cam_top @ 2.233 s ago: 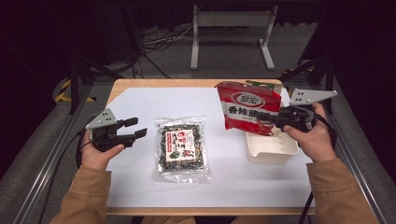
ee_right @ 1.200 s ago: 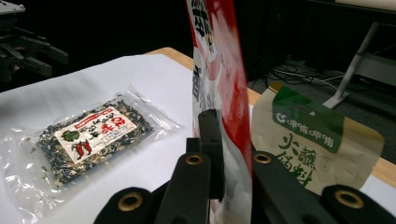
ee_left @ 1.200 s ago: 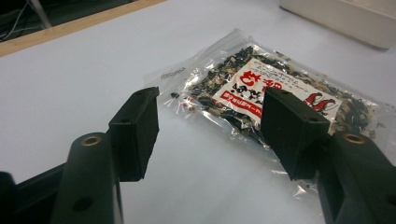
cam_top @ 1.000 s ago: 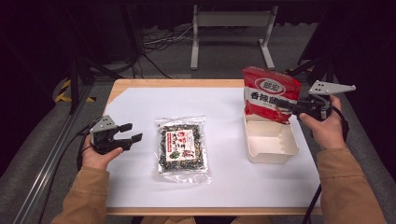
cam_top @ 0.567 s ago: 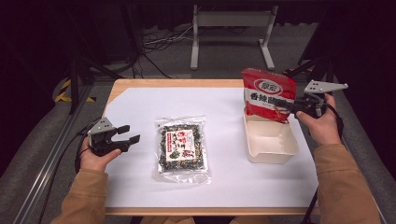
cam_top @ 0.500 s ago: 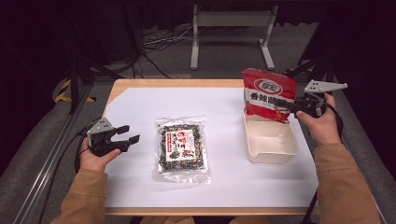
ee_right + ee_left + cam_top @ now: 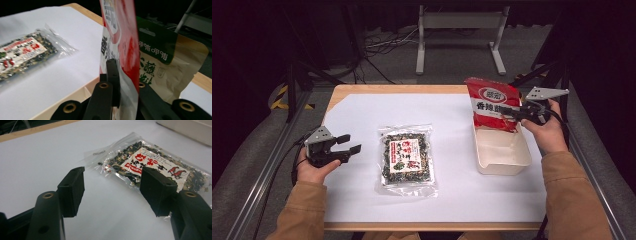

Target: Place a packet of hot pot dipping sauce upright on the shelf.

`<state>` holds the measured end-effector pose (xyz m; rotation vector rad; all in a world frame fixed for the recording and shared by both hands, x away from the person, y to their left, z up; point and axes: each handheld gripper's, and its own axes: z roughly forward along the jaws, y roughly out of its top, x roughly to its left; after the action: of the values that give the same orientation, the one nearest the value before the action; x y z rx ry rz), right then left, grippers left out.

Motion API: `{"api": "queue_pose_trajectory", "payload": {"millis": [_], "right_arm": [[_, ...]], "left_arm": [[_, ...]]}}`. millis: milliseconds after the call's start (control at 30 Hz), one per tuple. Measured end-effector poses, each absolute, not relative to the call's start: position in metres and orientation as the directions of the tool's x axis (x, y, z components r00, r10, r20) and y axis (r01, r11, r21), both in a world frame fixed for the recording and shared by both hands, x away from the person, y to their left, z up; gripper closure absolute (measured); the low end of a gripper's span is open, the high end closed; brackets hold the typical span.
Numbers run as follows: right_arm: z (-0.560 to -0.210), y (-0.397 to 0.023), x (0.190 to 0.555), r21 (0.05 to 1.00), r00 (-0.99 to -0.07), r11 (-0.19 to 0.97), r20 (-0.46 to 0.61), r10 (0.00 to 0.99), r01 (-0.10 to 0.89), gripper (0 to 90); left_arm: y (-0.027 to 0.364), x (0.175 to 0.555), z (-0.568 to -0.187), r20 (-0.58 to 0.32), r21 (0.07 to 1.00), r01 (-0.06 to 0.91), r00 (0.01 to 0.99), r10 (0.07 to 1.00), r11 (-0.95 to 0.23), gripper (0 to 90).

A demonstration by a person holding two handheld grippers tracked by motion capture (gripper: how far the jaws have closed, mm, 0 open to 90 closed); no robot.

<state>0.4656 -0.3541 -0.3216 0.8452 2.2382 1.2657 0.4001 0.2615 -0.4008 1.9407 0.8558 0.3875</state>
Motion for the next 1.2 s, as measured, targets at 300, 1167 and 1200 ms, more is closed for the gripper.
{"api": "queue_pose_trajectory", "payload": {"millis": [300, 1167, 1200], "right_arm": [[-0.327, -0.348, 0.471, 0.856, -0.704, 0.458, -0.172, 0.689, 0.239, 89.6], [-0.349, -0.366, 0.464, 0.822, -0.680, 0.486, -0.175, 0.712, 0.297, 82.1], [-0.350, -0.367, 0.463, 0.823, -0.677, 0.484, -0.175, 0.715, 0.298, 82.2]], "left_arm": [[0.261, 0.400, -0.401, -0.077, 0.861, 0.402, 0.706, 0.704, -0.310, 37.0], [0.260, 0.401, -0.400, -0.105, 0.865, 0.411, 0.710, 0.697, -0.289, 37.0], [0.260, 0.401, -0.401, -0.104, 0.864, 0.411, 0.710, 0.697, -0.289, 37.0]]}}
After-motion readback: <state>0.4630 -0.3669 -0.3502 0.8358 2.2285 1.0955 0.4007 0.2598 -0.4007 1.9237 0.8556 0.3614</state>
